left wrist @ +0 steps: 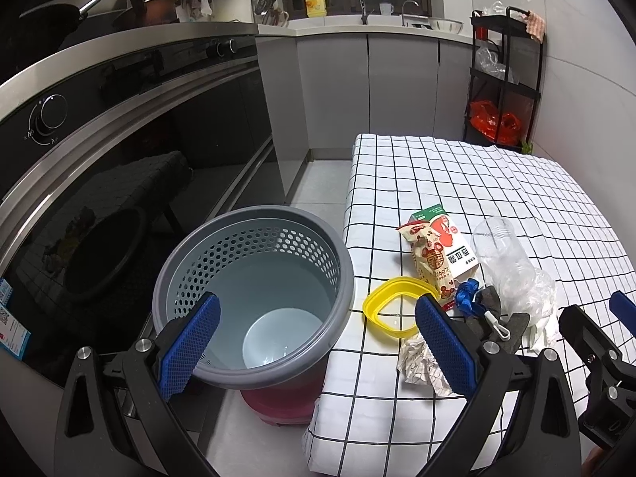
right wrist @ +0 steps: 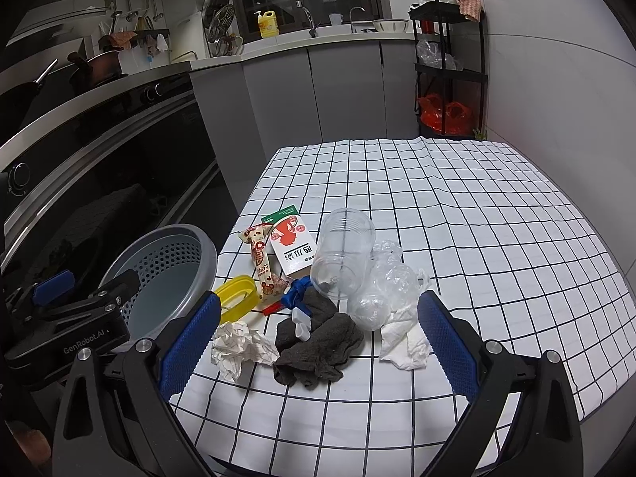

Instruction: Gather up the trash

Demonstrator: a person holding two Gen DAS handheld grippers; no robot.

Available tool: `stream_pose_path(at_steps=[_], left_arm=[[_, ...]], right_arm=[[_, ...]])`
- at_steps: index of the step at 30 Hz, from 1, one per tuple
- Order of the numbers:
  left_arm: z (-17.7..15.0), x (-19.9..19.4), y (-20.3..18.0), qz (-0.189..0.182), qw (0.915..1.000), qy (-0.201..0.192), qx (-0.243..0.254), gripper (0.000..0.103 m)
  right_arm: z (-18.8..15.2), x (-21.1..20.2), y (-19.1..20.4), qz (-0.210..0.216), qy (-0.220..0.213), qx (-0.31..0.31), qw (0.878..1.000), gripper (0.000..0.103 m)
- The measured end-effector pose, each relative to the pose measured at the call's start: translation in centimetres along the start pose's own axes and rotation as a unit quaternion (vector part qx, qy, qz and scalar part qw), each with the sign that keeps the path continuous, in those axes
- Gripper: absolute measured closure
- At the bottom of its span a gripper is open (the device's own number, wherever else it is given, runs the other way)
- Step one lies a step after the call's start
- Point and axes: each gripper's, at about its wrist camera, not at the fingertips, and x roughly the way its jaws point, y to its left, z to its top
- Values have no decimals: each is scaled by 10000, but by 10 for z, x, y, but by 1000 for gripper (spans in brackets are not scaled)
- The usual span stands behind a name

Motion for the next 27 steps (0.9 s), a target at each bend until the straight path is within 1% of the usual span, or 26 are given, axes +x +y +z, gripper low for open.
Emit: stream_pose_path(at_steps=[7, 13, 17, 20, 24, 27], left_arm=[[-2, 0, 2, -48, 10000, 45, -10, 6], [-12, 7, 1, -86, 9998, 164, 46, 6], [-22, 12, -4, -194, 9995, 252, 91, 6], [-32, 17, -11, -346, 9987, 372, 92, 6], [-41, 28, -19, -454, 9971, 590, 133, 6], [-46, 33, -25, -577, 9961, 649, 129, 6]], right_arm=[[-3, 1, -1, 58, 10, 19, 10000, 8], [-21, 8, -18, 56, 190, 75, 9998, 8], [-37, 14, -34, -44, 327, 133, 9994, 8], [-48, 17, -48, -185, 397, 142, 9989, 8], [-56, 24, -67, -382, 514, 266, 9976, 8], [-58, 31, -79, -484, 539, 377, 9967, 8]])
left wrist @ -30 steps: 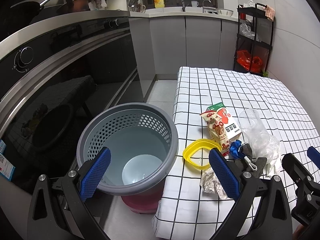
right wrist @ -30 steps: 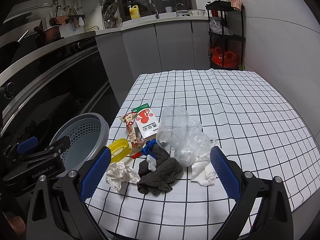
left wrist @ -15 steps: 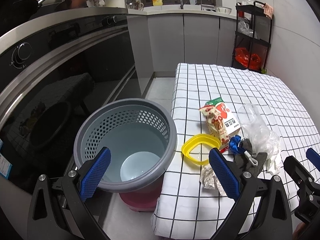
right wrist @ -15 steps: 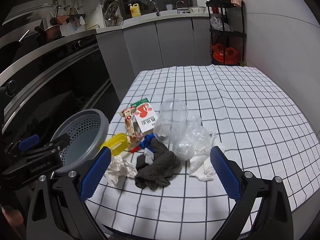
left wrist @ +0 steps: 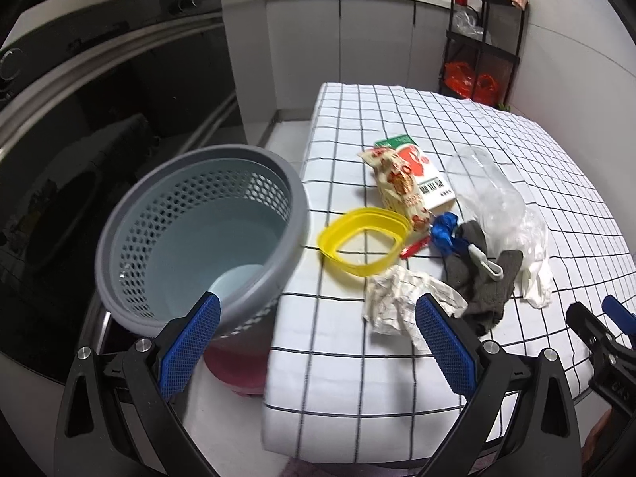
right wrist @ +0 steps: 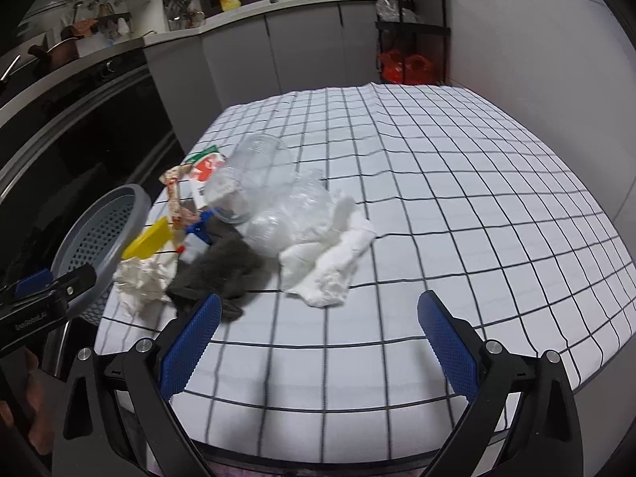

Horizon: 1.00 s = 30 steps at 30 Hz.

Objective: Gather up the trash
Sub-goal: 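Move the right tool to the crumpled white tissue and close on it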

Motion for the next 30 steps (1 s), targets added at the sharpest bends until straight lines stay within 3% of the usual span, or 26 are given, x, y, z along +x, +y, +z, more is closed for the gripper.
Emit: stream_pose_path(at_steps=[19, 30], left_arm=[[-5, 17, -3, 92, 9999, -13, -92, 6], [-5, 15, -4, 114, 9999, -36, -53, 6]], right_arm=[[17, 60, 2, -292, 417, -143, 9986, 8], [22, 71, 11, -443, 376, -310, 9978, 9]])
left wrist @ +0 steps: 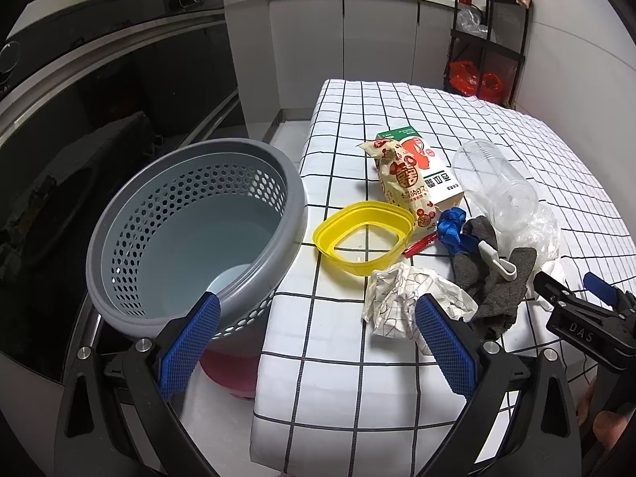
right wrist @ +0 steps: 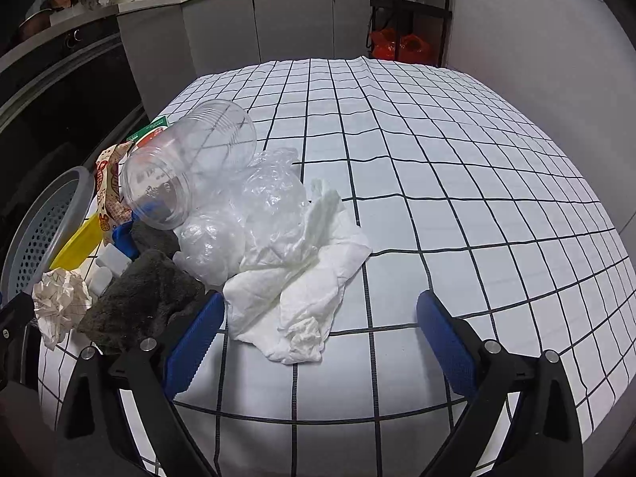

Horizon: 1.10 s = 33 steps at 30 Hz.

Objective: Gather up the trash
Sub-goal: 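Move the right tool to the crumpled white tissue and close on it, then carry the held white tissue with the right tool over the grey wastebasket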

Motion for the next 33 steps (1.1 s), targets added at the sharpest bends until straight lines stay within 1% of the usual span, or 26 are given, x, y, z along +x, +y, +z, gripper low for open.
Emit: stream_pose_path(at_steps=[2, 3, 6, 7, 8, 9, 10, 12, 14, 16, 19, 23, 26, 33], left_arm=[[0, 0, 0, -51, 10000, 24, 6, 6], [-1, 1, -1, -75, 10000, 37, 34, 6], [-2, -2, -5, -90, 9999, 1, 122, 6], [-2, -2, -6, -99, 9999, -9, 134, 6], [-2, -3, -6, -110, 9998, -14, 143, 6], [-1, -3, -7, -113, 9998, -18, 154, 6], [-1, -4, -7, -119, 9998, -16, 162, 6], [-1, -4, -7, -128, 9998, -7, 160, 6], [-2, -4, -7, -174, 9997, 7, 148, 6], [-3, -3, -7, -290, 9995, 51, 127, 6], [-7, -4, -10, -366, 9992, 51, 160, 6], [-9, -5, -13, -415, 9990, 37, 163, 6], [-7, -4, -13, -399, 9991, 57, 106, 6], [-4, 10, -25, -471, 9988, 98, 85, 6]], right_arm=[[0, 1, 2, 24, -5, -61, 10000, 10], [-2, 0, 3, 23, -14, -79, 10000, 13], [-3, 0, 5, 53, 31, -112, 9999, 32], [-3, 2, 6, 79, 64, -122, 9999, 37], [-3, 2, 6, 96, 79, -131, 9998, 39], [-3, 3, 7, 108, 80, -143, 9998, 45], [-4, 2, 7, 118, 73, -148, 9998, 54], [-5, 1, 8, 192, 67, -148, 9997, 63], [-7, -3, 7, 329, 53, -139, 9993, 68], [-10, -7, 6, 448, 20, -101, 9989, 76], [-15, -17, 0, 598, -41, -4, 9982, 80], [-20, -31, -11, 735, -188, 125, 9970, 81], [-23, -38, -16, 723, -237, 165, 9970, 81], [-28, -42, -25, 763, -176, 308, 9965, 81]])
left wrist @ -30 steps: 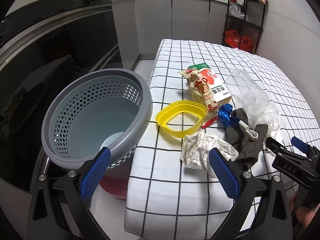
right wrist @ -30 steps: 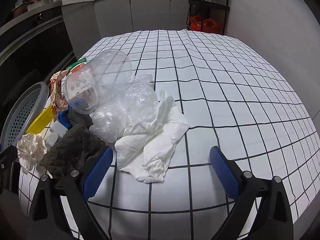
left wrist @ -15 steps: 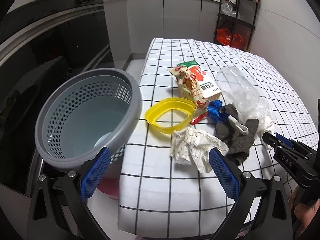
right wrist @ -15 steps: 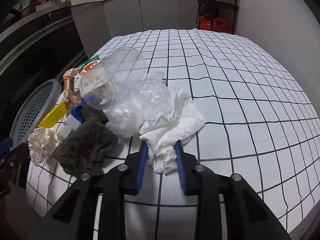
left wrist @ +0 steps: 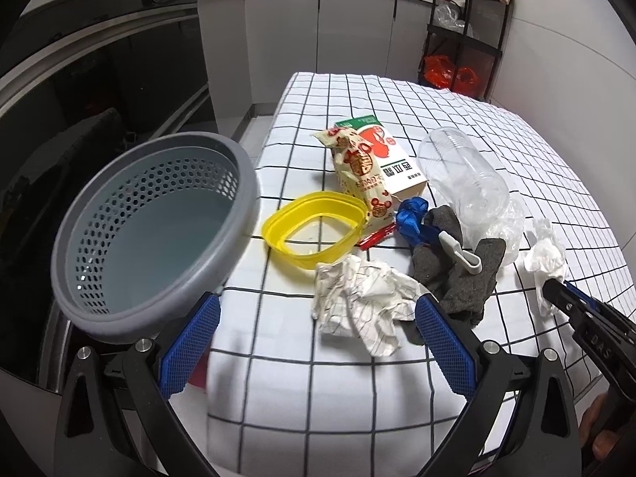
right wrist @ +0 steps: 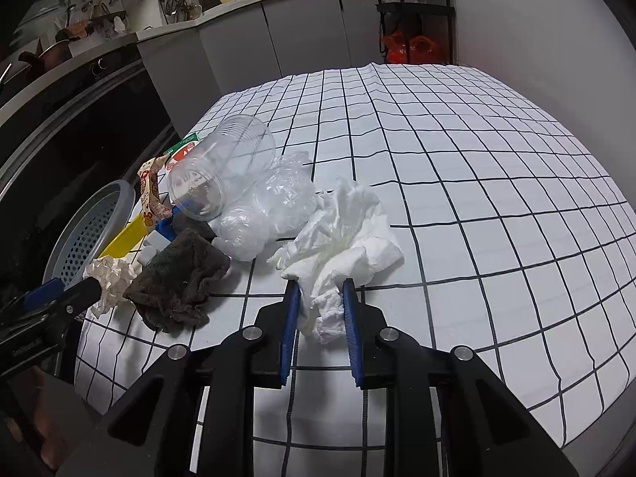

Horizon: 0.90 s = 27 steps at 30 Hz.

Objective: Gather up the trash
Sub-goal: 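Carry the held white tissue with the right tool over the grey wastebasket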

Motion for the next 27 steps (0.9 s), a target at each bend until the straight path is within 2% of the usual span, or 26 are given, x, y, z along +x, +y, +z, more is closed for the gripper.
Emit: stream_pose_path(at_steps=[4, 7, 9, 10, 12, 13, 14, 27], left_arm=[[-2, 13, -6, 173, 9998, 75, 81, 6], [-3, 13, -8, 248, 9996, -67, 126, 10], [-3, 10, -8, 188, 9997, -121, 137, 28], [-3, 10, -8, 156, 9997, -118, 135, 33], [-1, 11, -7, 74, 9999, -85, 105, 54], [-1, 11, -6, 42, 9999, -66, 91, 61], [-1, 12, -5, -17, 10000, -27, 78, 73], [-1, -27, 11, -72, 9994, -345, 45, 74]], right_arm=[[3, 3, 0, 4, 1, -57, 10000, 81], [3, 4, 1, 28, 22, -68, 10000, 81], [2, 5, 1, 47, 41, -76, 10000, 81], [2, 5, 2, 54, 46, -80, 9999, 81], [2, 4, 3, 68, 50, -90, 9999, 81], [1, 4, 4, 72, 49, -98, 9999, 81], [1, 3, 5, 70, 48, -105, 9999, 81], [3, -31, 12, -4, -191, -154, 9997, 81]])
